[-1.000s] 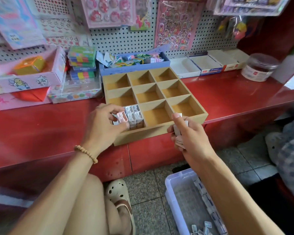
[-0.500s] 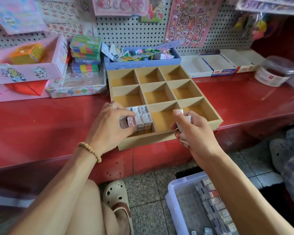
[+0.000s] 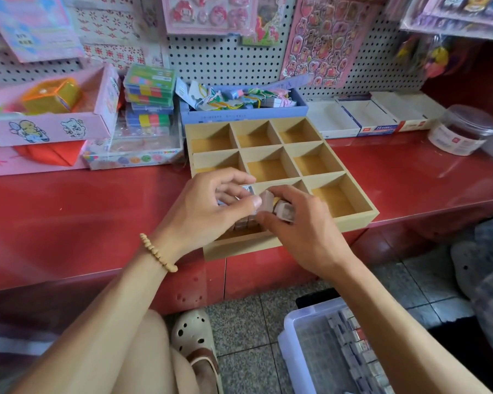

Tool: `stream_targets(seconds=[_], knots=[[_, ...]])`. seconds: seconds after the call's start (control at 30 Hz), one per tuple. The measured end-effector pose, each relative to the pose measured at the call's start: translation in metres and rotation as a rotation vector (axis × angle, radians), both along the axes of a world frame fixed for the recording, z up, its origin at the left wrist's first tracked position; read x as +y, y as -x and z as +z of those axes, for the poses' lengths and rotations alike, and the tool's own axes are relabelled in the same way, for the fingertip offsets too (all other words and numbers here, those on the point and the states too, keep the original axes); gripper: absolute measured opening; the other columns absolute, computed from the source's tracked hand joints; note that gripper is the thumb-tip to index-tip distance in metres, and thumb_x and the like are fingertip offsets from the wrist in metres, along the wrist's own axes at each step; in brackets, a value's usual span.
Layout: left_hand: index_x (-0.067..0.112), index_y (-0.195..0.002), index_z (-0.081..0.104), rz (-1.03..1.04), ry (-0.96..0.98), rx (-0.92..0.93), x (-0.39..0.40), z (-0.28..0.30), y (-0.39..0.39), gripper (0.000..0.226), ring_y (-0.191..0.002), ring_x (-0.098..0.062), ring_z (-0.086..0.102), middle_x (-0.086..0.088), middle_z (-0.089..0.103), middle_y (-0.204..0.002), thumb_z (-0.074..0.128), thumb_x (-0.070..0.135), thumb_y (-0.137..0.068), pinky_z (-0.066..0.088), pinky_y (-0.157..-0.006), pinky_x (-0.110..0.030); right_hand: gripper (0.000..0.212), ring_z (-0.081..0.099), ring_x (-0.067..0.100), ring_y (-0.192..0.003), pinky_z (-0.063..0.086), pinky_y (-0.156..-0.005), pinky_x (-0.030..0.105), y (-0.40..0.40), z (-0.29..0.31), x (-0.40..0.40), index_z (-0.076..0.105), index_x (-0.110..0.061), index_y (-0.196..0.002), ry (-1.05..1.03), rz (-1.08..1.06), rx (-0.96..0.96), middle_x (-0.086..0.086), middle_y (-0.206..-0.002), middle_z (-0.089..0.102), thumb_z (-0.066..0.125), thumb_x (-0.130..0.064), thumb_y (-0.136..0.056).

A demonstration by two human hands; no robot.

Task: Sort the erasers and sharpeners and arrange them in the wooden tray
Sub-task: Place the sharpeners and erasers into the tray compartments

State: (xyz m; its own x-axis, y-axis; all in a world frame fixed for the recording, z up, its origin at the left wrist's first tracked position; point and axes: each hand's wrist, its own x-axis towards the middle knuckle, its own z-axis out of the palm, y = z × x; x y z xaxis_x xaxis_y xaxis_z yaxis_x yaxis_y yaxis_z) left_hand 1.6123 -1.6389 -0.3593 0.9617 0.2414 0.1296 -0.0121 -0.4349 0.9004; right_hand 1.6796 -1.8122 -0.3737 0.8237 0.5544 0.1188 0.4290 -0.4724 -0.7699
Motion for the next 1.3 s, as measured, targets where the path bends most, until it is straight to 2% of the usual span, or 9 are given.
stream_targets(seconds=[0.23,0.43,0.53,0.7,0.77,0.83,0.97,1.07,1.3], knots=[[0.02,-0.089,0.072,0.039,0.313,0.035,0.005,0.0,0.003,0.015,-0.073,-0.021,0.071,-0.004,0.075,-0.08,0.072,0.006,-0.085,0.058,-0.074,-0.041,0.037,0.066,0.005,-0.091,0.052,-0.079,0.028,0.004,0.008,0.016,0.065,-0.025,-0.126,-0.033,0.11,-0.104,-0.011,-0.102,0.072,0.072,-0.032,-0.091],[0.007,-0.089,0.065,0.042,0.564,0.081,0.016,0.009,0.008,0.015,-0.061,-0.017,0.068,-0.007,0.068,-0.069,0.061,-0.008,-0.088,0.052,-0.053,-0.02,0.039,0.067,0.008,-0.092,0.054,-0.083,0.038,0.004,0.01,0.029,0.065,-0.029,-0.129,-0.091,0.192,-0.046,-0.006,-0.099,0.075,0.069,-0.041,-0.092],[0.007,-0.094,0.067,-0.04,0.568,0.081,0.025,0.01,0.011,0.025,-0.069,-0.02,0.068,-0.013,0.071,-0.08,0.067,-0.012,-0.078,0.054,-0.06,-0.023,0.043,0.071,0.027,-0.087,0.055,-0.081,0.05,0.0,0.006,0.033,0.063,-0.029,-0.131,-0.137,0.242,0.042,0.007,-0.092,0.076,0.066,-0.047,-0.092],[0.012,-0.095,0.069,-0.059,0.287,0.046,0.028,0.01,0.012,0.039,-0.073,-0.014,0.068,-0.004,0.073,-0.088,0.079,-0.012,-0.066,0.058,-0.066,-0.029,0.04,0.071,0.031,-0.1,0.053,-0.093,0.053,-0.005,0.008,0.032,0.064,-0.015,-0.13,-0.178,0.34,0.229,0.01,-0.103,0.076,0.065,-0.035,-0.095],[0.014,-0.093,0.07,-0.043,0.195,0.018,0.026,0.011,0.012,0.034,-0.072,-0.011,0.067,0.001,0.073,-0.084,0.079,-0.01,-0.07,0.058,-0.064,-0.028,0.029,0.072,0.013,-0.081,0.058,-0.08,0.032,-0.006,0.012,0.029,0.066,-0.011,-0.125,-0.188,0.371,0.252,-0.004,-0.087,0.076,0.063,-0.023,-0.099],[0.016,-0.093,0.071,-0.044,0.121,0.008,0.024,0.013,0.012,0.031,-0.072,-0.009,0.067,0.006,0.072,-0.084,0.081,-0.004,-0.071,0.059,-0.064,-0.028,0.019,0.056,0.0,-0.055,0.043,-0.059,0.012,-0.007,0.016,0.027,0.069,-0.015,-0.116,-0.198,0.375,0.294,-0.013,-0.065,0.066,0.061,-0.017,-0.099],[0.021,-0.092,0.071,-0.014,0.006,0.012,0.019,0.017,0.012,0.032,-0.071,-0.007,0.069,0.013,0.071,-0.082,0.074,-0.002,-0.07,0.053,-0.059,-0.02,0.014,0.035,0.021,-0.059,0.027,-0.05,0.026,-0.004,0.02,0.031,0.073,-0.027,-0.102,-0.189,0.313,0.339,0.01,-0.068,0.047,0.06,-0.028,-0.1],[0.025,-0.091,0.07,0.029,-0.059,0.026,0.017,0.014,0.012,0.034,-0.058,-0.009,0.068,0.009,0.072,-0.075,0.073,-0.003,-0.072,0.05,-0.054,-0.018,0.02,0.03,0.009,-0.047,0.025,-0.047,0.022,-0.003,0.017,0.039,0.073,-0.02,-0.086,-0.139,0.208,0.239,-0.011,-0.049,0.038,0.062,-0.03,-0.099],[0.028,-0.089,0.07,0.141,-0.197,-0.048,0.025,0.002,0.017,0.026,-0.074,-0.004,0.066,0.012,0.069,-0.081,0.083,0.019,-0.068,0.052,-0.064,-0.024,0.021,0.052,0.009,-0.056,0.043,-0.052,0.028,-0.005,0.021,0.042,0.069,-0.017,-0.094,-0.163,0.083,0.262,0.002,-0.068,0.057,0.065,-0.038,-0.095]])
